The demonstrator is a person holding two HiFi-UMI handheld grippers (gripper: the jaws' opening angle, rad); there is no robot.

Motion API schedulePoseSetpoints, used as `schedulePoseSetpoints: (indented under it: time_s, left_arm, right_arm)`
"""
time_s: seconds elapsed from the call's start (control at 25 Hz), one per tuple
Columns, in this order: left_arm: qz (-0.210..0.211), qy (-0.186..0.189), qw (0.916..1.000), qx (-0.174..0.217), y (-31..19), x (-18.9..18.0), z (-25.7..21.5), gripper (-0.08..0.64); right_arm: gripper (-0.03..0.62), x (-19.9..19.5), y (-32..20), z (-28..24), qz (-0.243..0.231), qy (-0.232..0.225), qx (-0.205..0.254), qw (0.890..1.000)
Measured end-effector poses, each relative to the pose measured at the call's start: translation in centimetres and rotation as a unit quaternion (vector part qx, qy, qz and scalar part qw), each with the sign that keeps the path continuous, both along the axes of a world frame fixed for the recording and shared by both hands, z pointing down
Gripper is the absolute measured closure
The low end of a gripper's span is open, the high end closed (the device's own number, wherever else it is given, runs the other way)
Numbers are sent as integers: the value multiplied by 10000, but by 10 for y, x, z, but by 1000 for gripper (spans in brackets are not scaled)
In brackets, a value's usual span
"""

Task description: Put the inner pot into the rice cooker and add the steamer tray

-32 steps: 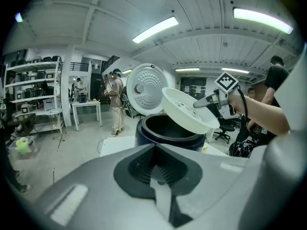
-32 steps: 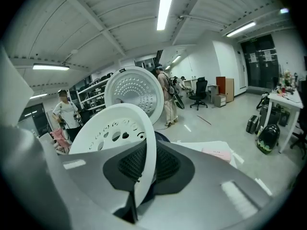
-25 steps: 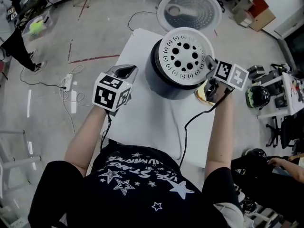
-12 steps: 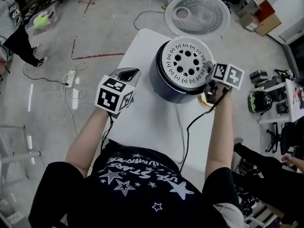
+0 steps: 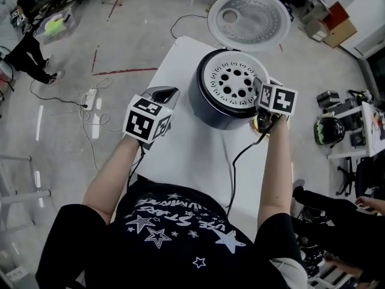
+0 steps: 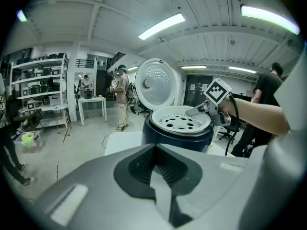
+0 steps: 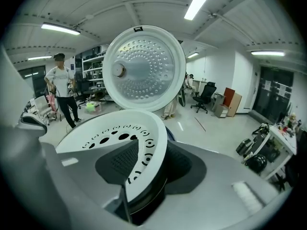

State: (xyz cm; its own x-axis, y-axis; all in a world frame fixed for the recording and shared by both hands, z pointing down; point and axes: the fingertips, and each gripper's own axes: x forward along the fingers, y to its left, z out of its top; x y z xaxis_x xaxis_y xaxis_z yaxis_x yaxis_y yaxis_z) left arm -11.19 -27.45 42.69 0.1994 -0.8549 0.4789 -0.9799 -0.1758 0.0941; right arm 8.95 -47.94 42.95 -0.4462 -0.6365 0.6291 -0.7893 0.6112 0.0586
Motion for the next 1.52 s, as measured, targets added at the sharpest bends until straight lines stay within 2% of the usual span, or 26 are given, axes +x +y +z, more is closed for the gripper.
schedulePoseSetpoints:
  time_s: [0.24, 0.52, 0.8, 0.96, 1.08, 1.32, 1.52]
  left_arm:
    - [-82, -3, 10000, -26, 10, 10, -2, 558]
    - [-204, 16, 9998, 3, 25, 19, -3, 558]
    - [-84, 268, 9996, -53, 43, 21, 12, 558]
    - [170, 296, 9994, -114, 51, 18, 15, 558]
    - [356, 282, 9989, -145, 58, 8, 16, 558]
    - [719, 292, 9968, -194, 67, 1, 15, 558]
    - [960, 341, 9945, -235, 83, 2, 15, 558]
  right_arm:
    - [310, 10, 9, -6, -27, 4, 152, 9999]
    - [304, 20, 29, -23, -7, -301, 456, 9985]
    - [393, 17, 70, -46, 202, -732, 913, 9929]
    - [478, 13, 91, -49, 511, -858, 1035, 9896]
    - [565, 6, 109, -49, 729, -932, 1093, 9869]
    - [565, -2, 144, -51, 915, -1204, 1060, 9828]
    - [565, -5, 173, -49, 940, -1051, 1010, 9848]
